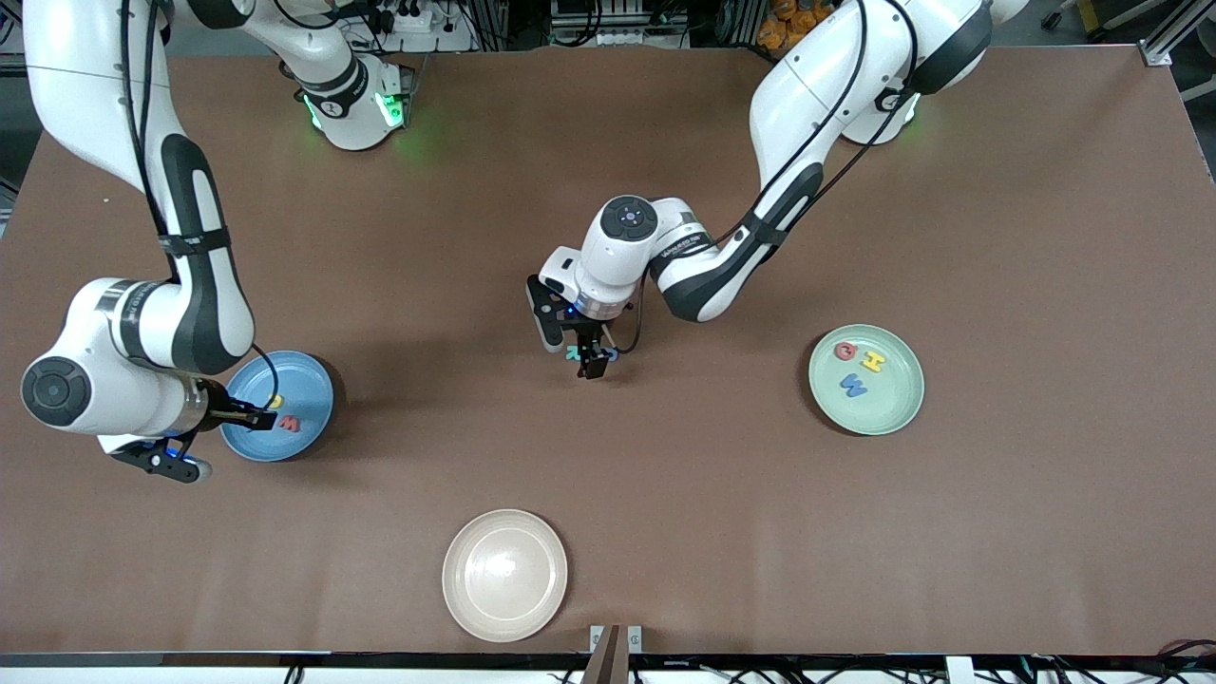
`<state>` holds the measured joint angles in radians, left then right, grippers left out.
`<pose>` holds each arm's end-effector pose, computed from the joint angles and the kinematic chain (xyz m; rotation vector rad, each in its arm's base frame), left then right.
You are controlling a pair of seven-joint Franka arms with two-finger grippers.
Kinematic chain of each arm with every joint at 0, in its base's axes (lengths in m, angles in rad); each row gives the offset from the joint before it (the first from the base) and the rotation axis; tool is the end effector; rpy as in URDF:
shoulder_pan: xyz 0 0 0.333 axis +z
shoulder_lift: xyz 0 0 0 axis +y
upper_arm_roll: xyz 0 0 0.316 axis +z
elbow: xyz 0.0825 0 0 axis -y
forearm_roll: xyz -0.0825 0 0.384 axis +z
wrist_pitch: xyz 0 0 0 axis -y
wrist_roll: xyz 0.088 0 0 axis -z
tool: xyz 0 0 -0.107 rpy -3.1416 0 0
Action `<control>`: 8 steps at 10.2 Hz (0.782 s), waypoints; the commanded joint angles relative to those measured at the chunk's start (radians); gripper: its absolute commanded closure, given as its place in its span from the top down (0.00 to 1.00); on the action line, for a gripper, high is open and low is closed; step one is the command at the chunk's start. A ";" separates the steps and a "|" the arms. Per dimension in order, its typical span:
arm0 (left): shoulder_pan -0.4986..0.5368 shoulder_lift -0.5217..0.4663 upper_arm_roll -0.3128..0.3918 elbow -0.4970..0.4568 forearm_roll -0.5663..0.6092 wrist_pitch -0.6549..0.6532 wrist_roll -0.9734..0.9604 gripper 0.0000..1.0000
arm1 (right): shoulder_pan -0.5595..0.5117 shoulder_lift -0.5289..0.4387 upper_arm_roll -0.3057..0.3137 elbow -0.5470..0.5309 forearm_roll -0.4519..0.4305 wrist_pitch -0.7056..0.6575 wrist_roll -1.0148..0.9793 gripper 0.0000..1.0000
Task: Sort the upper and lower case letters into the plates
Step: 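Grasp the cyan R with the left gripper while the right gripper withdraws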
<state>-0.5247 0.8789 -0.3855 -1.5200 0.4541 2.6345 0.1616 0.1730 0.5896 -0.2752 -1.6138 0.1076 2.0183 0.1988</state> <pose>0.4836 -0.5509 0.1957 2.4202 -1.7692 0.4490 0.6696 -0.0404 0.2796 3.0223 -0.4933 -0.2427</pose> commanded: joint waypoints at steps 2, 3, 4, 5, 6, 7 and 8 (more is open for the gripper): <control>-0.050 0.048 0.051 0.014 0.041 0.010 -0.005 1.00 | -0.001 0.003 0.014 0.000 -0.009 -0.009 -0.001 1.00; -0.055 0.049 0.059 0.015 0.040 0.010 -0.005 0.98 | 0.000 0.004 0.014 0.000 -0.009 -0.009 -0.001 1.00; -0.058 0.054 0.059 0.017 0.038 0.010 -0.005 0.93 | 0.002 0.006 0.014 0.000 -0.009 -0.009 0.001 1.00; -0.066 0.055 0.059 0.018 0.038 0.010 -0.013 0.88 | 0.003 0.006 0.014 0.000 -0.009 -0.009 -0.001 1.00; -0.069 0.057 0.062 0.020 0.038 0.010 -0.025 0.81 | 0.005 0.007 0.014 0.000 -0.009 -0.009 0.001 1.00; -0.072 0.057 0.062 0.021 0.038 0.010 -0.034 0.78 | 0.005 0.007 0.014 0.000 -0.009 -0.009 0.001 1.00; -0.074 0.057 0.062 0.024 0.031 0.010 -0.039 0.78 | 0.005 0.007 0.014 -0.001 -0.009 -0.009 0.001 1.00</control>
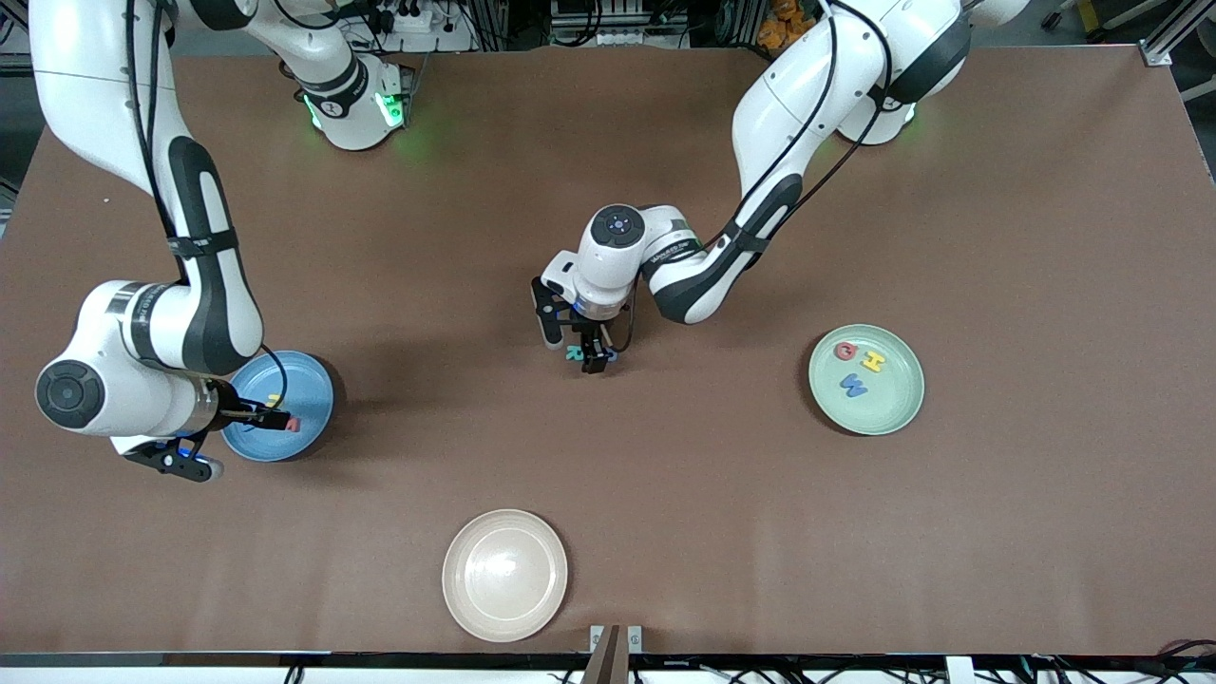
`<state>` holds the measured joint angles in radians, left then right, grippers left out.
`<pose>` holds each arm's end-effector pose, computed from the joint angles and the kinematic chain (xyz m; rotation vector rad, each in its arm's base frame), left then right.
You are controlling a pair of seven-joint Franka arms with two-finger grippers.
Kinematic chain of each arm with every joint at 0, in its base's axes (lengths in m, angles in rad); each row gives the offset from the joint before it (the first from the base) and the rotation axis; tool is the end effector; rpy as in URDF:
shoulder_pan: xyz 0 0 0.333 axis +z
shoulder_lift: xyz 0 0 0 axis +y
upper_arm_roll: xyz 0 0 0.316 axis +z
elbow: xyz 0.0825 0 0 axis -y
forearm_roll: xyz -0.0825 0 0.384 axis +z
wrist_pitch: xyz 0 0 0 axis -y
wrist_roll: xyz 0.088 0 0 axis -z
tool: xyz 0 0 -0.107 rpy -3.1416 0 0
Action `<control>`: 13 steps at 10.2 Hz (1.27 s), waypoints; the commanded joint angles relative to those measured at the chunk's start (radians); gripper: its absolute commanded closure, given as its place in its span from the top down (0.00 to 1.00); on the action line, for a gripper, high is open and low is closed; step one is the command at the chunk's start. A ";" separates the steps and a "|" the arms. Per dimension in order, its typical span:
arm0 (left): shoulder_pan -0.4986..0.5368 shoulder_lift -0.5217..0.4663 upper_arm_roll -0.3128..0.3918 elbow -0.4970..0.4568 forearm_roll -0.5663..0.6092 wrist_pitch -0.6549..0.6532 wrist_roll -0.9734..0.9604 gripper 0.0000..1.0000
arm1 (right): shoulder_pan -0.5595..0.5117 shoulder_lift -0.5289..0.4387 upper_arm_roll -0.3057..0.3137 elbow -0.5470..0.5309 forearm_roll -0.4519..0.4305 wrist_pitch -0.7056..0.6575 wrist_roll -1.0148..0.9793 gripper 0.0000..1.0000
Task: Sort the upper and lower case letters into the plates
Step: 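Grasp the cyan R with the left gripper while the right gripper withdraws, then carry the R with the left gripper over the green plate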
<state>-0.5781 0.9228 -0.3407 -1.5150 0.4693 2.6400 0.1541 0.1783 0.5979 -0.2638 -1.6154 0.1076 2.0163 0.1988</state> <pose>0.4678 -0.5561 0.1600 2.4231 -1.8301 0.4008 0.6689 -0.0303 0.2724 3.0262 -0.4705 -0.2628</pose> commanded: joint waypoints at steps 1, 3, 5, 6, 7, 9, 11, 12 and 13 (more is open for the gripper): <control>-0.020 0.019 0.017 0.024 0.012 0.005 -0.044 0.75 | 0.001 -0.001 0.003 0.000 -0.009 -0.007 0.001 1.00; -0.023 0.018 0.017 0.025 0.011 0.005 -0.061 0.70 | 0.001 -0.001 0.003 0.000 -0.009 -0.007 0.001 1.00; -0.023 0.018 0.017 0.027 0.011 0.005 -0.061 0.59 | 0.001 -0.001 0.003 0.000 -0.009 -0.007 0.001 1.00; -0.023 0.018 0.017 0.027 0.009 0.005 -0.062 0.57 | 0.001 -0.001 0.003 0.000 -0.009 -0.007 0.001 1.00; -0.023 0.018 0.017 0.036 0.009 0.005 -0.062 0.56 | 0.003 -0.001 0.003 0.000 -0.009 -0.007 0.001 1.00; -0.028 0.019 0.017 0.038 0.009 0.005 -0.062 0.46 | 0.009 -0.001 0.003 0.000 -0.009 -0.008 0.004 1.00; -0.028 0.019 0.017 0.038 0.009 0.005 -0.062 0.31 | 0.012 -0.001 0.003 0.000 -0.009 -0.008 0.004 1.00; -0.028 0.018 0.017 0.038 0.009 0.005 -0.074 0.28 | 0.013 -0.001 0.003 0.000 -0.009 -0.007 0.004 1.00; -0.028 0.018 0.017 0.038 0.009 0.005 -0.085 0.23 | 0.013 -0.001 0.003 0.000 -0.009 -0.007 0.004 1.00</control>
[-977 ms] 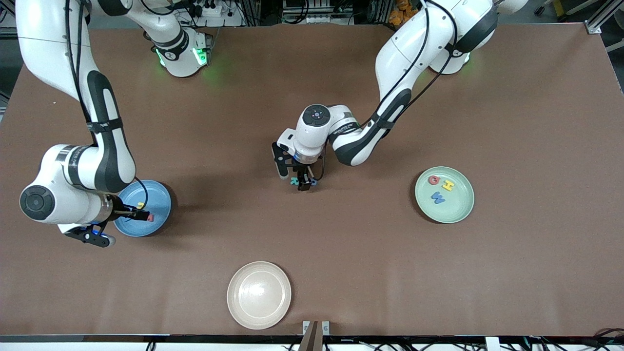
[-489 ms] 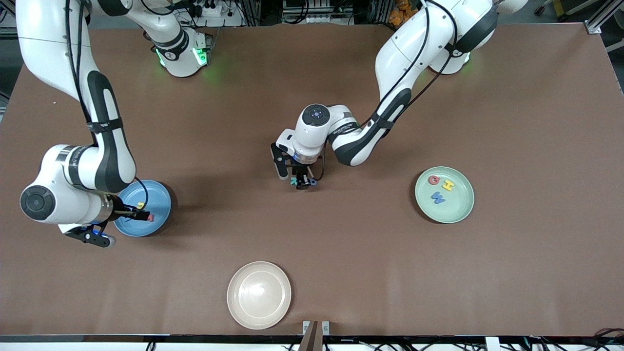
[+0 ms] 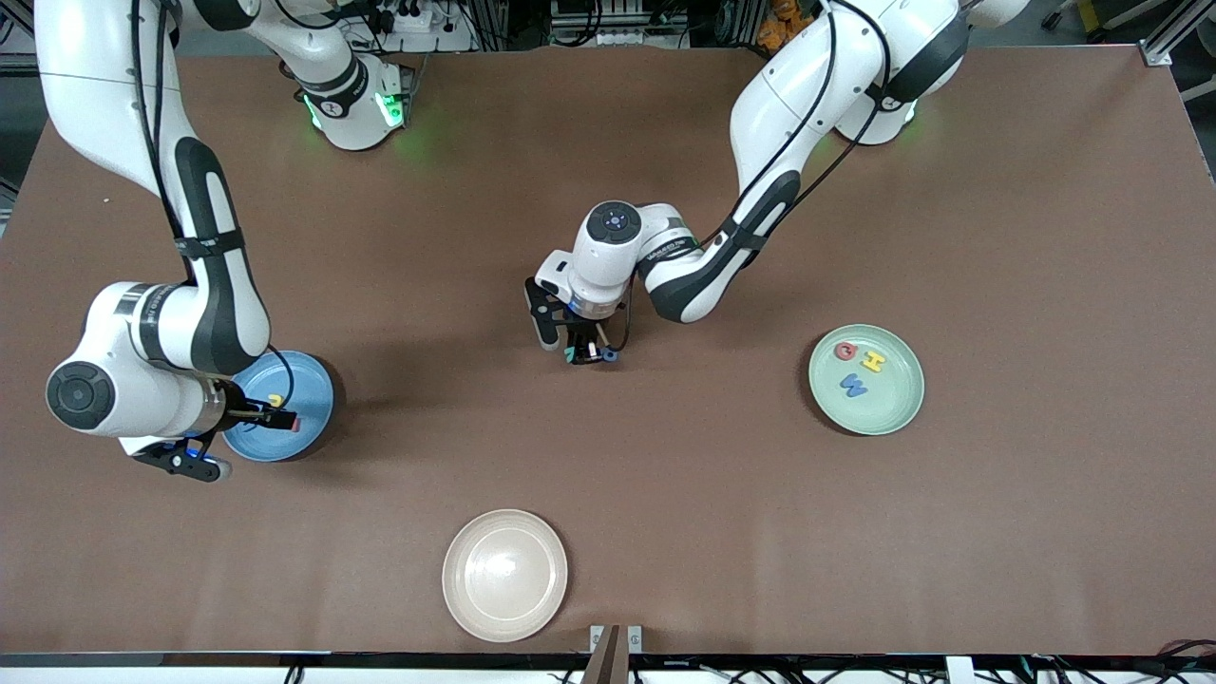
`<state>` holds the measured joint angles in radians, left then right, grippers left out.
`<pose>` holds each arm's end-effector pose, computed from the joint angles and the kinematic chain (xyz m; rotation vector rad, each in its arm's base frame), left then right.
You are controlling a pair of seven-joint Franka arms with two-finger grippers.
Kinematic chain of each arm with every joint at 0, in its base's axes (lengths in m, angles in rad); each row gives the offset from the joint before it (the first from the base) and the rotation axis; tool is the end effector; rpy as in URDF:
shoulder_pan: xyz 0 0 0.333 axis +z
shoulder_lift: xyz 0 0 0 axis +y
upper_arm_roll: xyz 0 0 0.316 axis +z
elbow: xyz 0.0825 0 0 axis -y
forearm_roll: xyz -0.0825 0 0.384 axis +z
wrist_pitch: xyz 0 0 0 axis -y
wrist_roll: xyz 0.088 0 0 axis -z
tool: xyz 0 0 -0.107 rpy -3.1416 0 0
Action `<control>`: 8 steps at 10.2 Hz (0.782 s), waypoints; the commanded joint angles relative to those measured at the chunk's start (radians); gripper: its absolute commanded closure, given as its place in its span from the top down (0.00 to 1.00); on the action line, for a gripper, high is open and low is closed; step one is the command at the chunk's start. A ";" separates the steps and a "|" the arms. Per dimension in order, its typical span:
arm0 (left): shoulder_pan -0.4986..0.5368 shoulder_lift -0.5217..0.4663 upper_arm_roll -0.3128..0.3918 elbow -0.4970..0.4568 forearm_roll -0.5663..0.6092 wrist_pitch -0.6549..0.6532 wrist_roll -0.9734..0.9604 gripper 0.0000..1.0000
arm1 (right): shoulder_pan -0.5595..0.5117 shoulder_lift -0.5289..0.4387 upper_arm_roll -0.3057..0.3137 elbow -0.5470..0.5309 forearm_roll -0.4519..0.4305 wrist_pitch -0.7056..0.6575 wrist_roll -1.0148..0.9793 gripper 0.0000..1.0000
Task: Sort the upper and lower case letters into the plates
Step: 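Carry the R with the left gripper over the green plate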
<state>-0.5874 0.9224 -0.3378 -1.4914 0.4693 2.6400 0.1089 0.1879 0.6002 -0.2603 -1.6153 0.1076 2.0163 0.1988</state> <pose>0.4710 -0.5627 0.1696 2.4524 -1.7705 0.4314 0.6691 -0.0218 0.2707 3.0288 -0.4512 -0.2663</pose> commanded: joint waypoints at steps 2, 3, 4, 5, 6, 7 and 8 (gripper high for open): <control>-0.017 0.015 0.014 0.014 0.009 0.005 -0.040 0.20 | 0.013 -0.004 0.000 0.000 -0.009 -0.007 0.008 1.00; -0.016 0.012 0.014 0.014 0.009 0.005 -0.040 0.19 | 0.016 -0.004 0.000 0.000 -0.009 -0.008 0.033 1.00; -0.012 0.007 0.014 0.014 0.005 0.002 -0.040 0.17 | 0.027 -0.005 0.000 0.000 -0.009 -0.008 0.053 1.00; -0.011 0.006 0.014 0.014 0.003 0.002 -0.040 0.17 | 0.044 -0.005 0.000 0.000 -0.009 -0.008 0.077 1.00; -0.009 0.006 0.013 0.014 0.003 0.002 -0.040 0.17 | 0.059 -0.005 0.000 0.000 -0.009 -0.008 0.094 1.00; -0.006 0.001 0.013 0.014 0.003 -0.002 -0.040 0.17 | 0.062 -0.005 0.000 0.002 -0.008 -0.008 0.118 1.00; -0.003 -0.008 0.013 0.014 -0.004 -0.003 -0.040 0.17 | 0.064 -0.005 0.000 0.002 -0.008 -0.008 0.123 1.00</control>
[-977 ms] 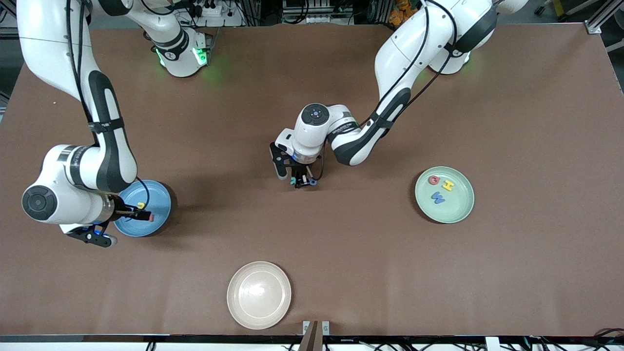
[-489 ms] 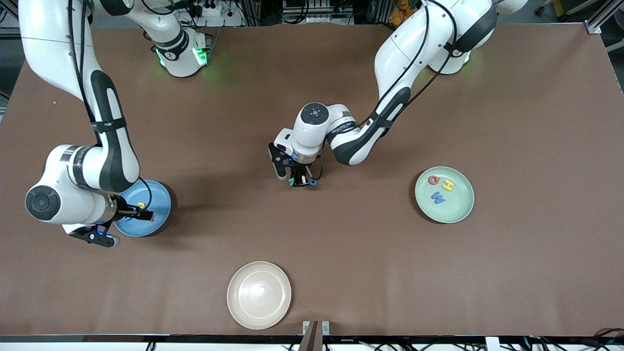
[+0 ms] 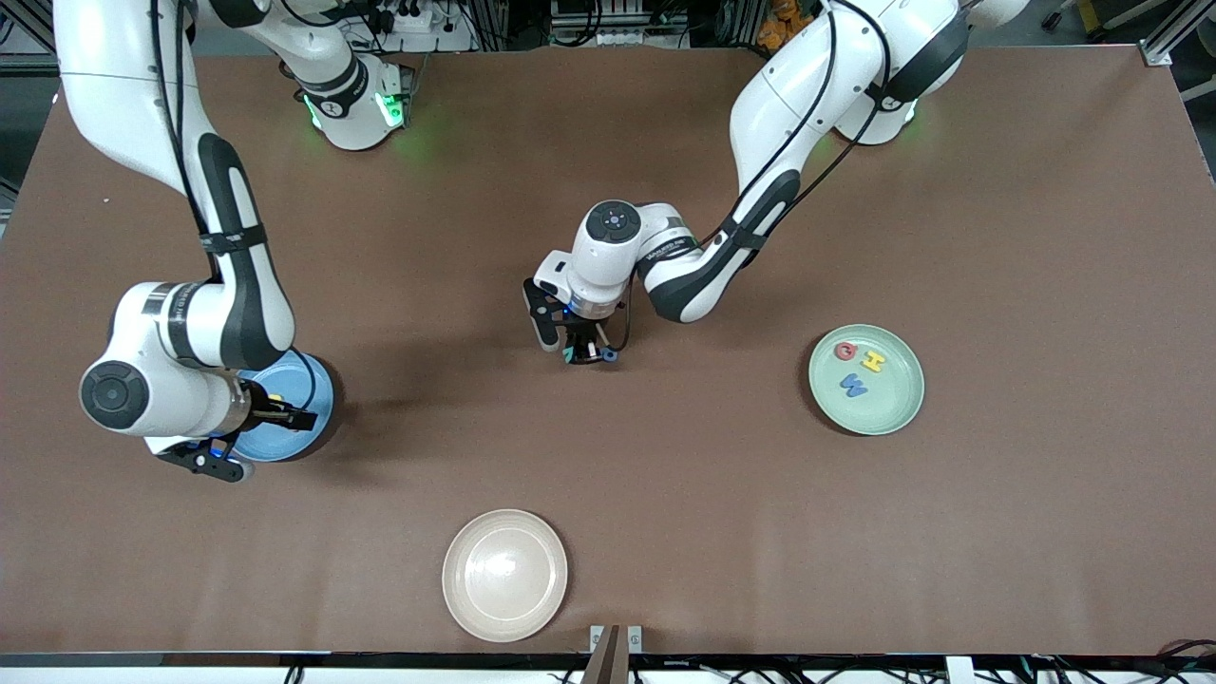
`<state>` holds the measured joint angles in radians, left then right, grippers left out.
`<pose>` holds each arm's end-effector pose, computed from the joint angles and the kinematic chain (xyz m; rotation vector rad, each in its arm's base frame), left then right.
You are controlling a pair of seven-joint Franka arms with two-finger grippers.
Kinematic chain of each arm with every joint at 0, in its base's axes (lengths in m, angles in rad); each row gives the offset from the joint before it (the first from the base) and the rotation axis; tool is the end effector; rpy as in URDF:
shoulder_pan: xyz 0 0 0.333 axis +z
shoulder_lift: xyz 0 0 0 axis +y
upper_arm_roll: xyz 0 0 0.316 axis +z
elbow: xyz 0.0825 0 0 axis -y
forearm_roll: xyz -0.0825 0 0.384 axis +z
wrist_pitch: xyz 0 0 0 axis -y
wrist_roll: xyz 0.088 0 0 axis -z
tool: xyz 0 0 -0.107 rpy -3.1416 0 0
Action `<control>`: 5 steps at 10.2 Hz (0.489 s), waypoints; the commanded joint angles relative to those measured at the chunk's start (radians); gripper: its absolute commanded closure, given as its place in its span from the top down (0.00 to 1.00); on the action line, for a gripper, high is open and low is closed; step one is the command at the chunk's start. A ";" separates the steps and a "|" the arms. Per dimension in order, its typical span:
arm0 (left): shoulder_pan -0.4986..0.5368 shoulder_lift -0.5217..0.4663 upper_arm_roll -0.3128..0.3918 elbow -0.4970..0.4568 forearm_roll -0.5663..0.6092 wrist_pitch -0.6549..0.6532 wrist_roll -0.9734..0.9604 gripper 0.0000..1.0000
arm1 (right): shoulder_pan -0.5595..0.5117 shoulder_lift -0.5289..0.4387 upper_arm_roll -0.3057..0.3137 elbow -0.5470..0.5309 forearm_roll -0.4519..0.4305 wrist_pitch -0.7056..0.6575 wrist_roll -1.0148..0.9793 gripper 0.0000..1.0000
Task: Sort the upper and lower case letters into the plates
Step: 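Carry the R with the left gripper over the green plate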
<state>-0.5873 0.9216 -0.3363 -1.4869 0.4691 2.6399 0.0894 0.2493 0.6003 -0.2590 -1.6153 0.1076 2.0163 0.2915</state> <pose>0.4731 -0.5627 0.1718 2.4689 -1.7423 0.4374 0.6691 0.0200 0.2705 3.0100 -0.4949 -0.2570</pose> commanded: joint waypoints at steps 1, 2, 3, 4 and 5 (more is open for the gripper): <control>-0.003 -0.019 0.011 0.010 -0.032 -0.005 -0.019 0.17 | 0.002 -0.005 0.000 0.000 -0.008 -0.008 0.032 1.00; -0.002 -0.029 0.011 0.010 -0.046 -0.005 -0.017 0.17 | 0.004 -0.007 0.000 0.002 -0.005 -0.008 0.034 1.00; 0.001 -0.032 0.011 0.010 -0.047 -0.009 -0.017 0.17 | 0.007 -0.007 0.001 0.002 0.001 -0.007 0.044 1.00; 0.016 -0.036 0.007 0.010 -0.052 -0.027 -0.017 0.17 | 0.008 -0.005 0.003 0.003 0.001 -0.007 0.075 1.00; 0.041 -0.044 0.005 0.008 -0.056 -0.037 -0.014 0.17 | 0.028 -0.007 0.003 0.003 0.004 -0.005 0.109 1.00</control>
<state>-0.5709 0.9075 -0.3337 -1.4662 0.4377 2.6295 0.0793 0.2577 0.6003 -0.2587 -1.6149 0.1093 2.0165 0.3441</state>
